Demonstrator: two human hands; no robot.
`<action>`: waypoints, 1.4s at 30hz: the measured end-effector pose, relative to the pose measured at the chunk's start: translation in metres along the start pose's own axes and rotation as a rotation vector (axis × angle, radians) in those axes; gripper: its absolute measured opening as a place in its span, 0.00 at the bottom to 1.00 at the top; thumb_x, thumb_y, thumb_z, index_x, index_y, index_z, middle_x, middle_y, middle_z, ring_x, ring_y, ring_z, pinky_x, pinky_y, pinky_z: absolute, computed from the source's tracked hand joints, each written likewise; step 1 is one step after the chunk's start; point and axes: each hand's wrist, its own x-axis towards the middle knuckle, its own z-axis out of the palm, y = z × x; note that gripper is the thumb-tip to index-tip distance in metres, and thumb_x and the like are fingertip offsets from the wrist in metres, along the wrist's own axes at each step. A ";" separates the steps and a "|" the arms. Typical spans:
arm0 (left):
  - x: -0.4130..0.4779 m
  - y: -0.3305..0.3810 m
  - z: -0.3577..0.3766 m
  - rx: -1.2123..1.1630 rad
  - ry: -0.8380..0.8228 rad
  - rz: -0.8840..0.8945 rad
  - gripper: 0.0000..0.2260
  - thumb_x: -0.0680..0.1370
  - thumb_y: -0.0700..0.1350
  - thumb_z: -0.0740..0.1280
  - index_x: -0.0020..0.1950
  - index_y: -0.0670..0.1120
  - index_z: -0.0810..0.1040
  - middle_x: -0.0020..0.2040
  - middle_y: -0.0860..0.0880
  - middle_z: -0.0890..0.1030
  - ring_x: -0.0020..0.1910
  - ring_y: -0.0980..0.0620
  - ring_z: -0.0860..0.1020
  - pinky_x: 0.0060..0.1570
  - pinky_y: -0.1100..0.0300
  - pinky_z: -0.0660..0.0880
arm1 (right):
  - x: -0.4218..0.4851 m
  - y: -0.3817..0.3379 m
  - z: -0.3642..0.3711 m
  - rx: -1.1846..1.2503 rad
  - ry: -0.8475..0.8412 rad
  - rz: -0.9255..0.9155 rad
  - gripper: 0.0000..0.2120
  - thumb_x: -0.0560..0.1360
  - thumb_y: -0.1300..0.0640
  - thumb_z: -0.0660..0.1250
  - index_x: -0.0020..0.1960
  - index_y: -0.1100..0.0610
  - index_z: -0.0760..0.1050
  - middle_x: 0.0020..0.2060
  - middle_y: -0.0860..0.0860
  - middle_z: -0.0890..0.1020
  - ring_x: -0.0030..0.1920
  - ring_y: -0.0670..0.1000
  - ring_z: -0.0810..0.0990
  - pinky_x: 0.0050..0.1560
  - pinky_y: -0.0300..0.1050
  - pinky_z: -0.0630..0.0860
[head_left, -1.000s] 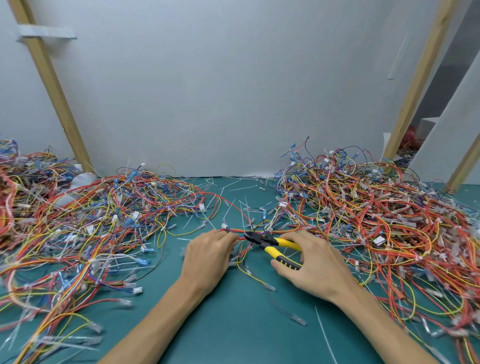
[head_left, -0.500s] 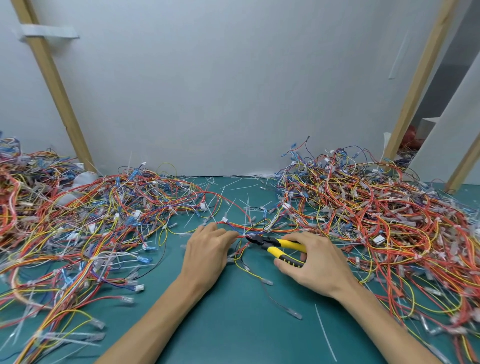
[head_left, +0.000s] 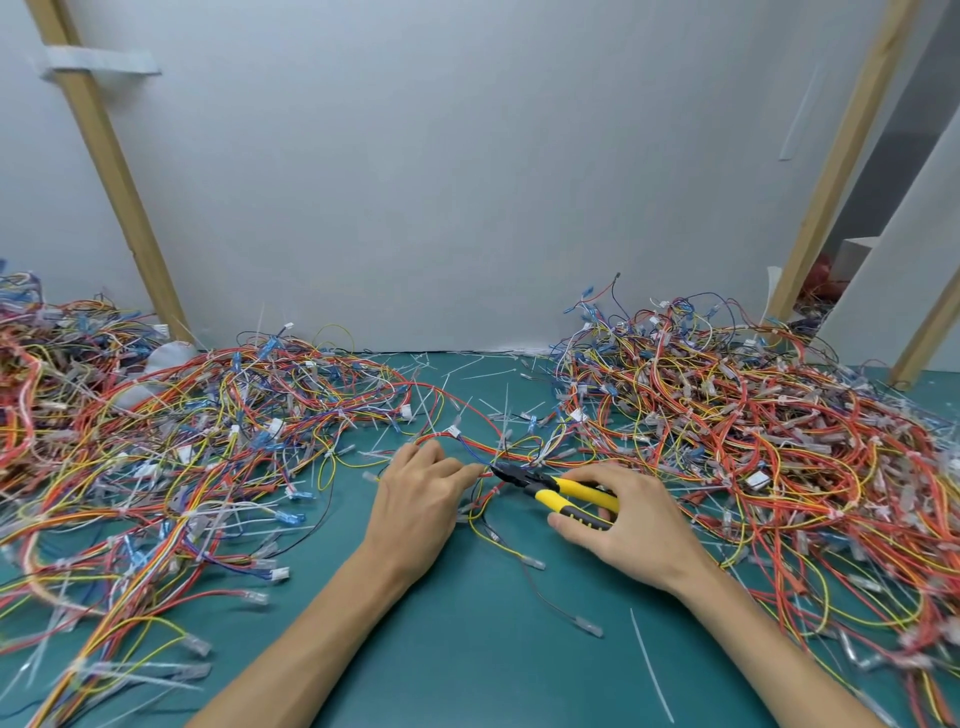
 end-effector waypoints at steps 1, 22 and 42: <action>0.000 0.000 0.000 0.005 0.000 0.003 0.13 0.65 0.36 0.77 0.46 0.49 0.85 0.32 0.55 0.80 0.35 0.48 0.74 0.41 0.61 0.60 | 0.000 0.000 0.001 -0.005 0.005 -0.005 0.19 0.65 0.33 0.70 0.53 0.37 0.76 0.45 0.37 0.79 0.39 0.40 0.76 0.42 0.38 0.74; 0.000 0.010 -0.007 -0.365 -0.053 -0.406 0.12 0.77 0.51 0.57 0.40 0.48 0.75 0.28 0.49 0.74 0.32 0.43 0.75 0.36 0.48 0.73 | -0.001 -0.005 -0.002 -0.024 0.045 -0.128 0.17 0.69 0.39 0.71 0.55 0.38 0.72 0.46 0.38 0.76 0.41 0.43 0.76 0.43 0.43 0.75; -0.003 0.011 -0.004 -0.294 -0.050 -0.276 0.05 0.78 0.47 0.66 0.43 0.48 0.77 0.31 0.50 0.79 0.33 0.43 0.77 0.30 0.54 0.71 | -0.001 -0.003 -0.004 -0.244 0.190 -0.024 0.24 0.59 0.40 0.65 0.54 0.43 0.69 0.46 0.40 0.72 0.44 0.47 0.72 0.42 0.45 0.67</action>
